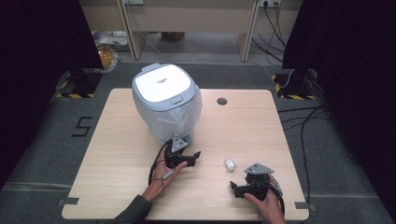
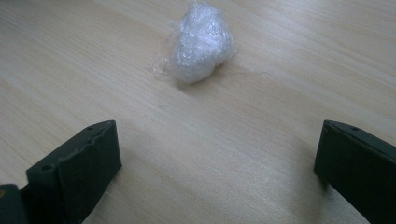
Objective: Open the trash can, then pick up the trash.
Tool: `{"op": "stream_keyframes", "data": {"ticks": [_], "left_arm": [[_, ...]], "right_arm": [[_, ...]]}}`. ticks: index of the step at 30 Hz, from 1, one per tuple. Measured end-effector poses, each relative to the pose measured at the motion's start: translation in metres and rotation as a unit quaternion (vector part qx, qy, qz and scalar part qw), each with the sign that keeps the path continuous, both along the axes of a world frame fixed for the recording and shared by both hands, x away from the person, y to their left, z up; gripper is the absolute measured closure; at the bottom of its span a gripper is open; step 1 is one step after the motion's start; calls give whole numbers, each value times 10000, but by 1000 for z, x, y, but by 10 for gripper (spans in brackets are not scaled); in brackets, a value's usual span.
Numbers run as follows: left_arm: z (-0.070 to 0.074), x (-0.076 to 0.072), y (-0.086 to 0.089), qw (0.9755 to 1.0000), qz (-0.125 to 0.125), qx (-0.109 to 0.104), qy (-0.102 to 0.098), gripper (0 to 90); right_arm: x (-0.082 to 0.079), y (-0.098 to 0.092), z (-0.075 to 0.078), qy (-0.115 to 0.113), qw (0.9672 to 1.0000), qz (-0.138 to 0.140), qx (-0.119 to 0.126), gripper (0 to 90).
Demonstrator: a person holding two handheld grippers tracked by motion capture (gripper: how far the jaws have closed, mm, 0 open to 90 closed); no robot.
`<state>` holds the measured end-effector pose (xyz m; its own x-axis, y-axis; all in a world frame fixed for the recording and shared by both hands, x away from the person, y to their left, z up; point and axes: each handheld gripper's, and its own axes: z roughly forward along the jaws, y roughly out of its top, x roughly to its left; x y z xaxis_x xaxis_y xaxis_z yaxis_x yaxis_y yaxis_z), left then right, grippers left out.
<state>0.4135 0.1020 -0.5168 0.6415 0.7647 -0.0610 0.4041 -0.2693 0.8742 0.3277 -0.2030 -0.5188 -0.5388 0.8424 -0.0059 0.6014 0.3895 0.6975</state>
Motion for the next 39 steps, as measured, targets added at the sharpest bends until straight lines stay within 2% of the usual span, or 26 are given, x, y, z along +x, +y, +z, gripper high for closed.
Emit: {"op": "stream_keyframes", "data": {"ticks": [5, 8, 13, 24, 33, 34, 35, 36, 39], "left_arm": [[0, 1, -1, 9999, -27, 95, 71, 207], [-1, 3, -2, 9997, -63, 162, 184, 209], [-1, 6, -5, 9980, -149, 483, 372, 210], [-2, 5, -7, 9976, -161, 589, 322, 210], [-2, 5, -7, 9977, -167, 581, 318, 210], [-2, 5, -7, 9976, -169, 590, 319, 210], [-2, 5, -7, 9975, -172, 601, 317, 210], [-2, 5, -7, 9976, -169, 591, 319, 209], [-2, 5, -8, 9975, -169, 621, 302, 209]], "right_arm": [[0, 0, 0, 6, 10000, 0, -7, 5], [0, 0, 0, 7, 10000, 0, -7, 5], [0, 0, 0, 6, 10000, 0, -5, 4], [0, 0, 0, 6, 10000, -1, -7, 5], [0, 0, 0, 5, 10000, -8, 3, 8], [-1, -1, 1, -21, 10000, -84, 32, 45], [-1, -1, 1, -21, 10000, -84, 32, 45], [-1, -3, 2, -122, 9998, -167, 79, 143], [-1, -5, 3, -160, 9995, -166, 197, 189]]}}
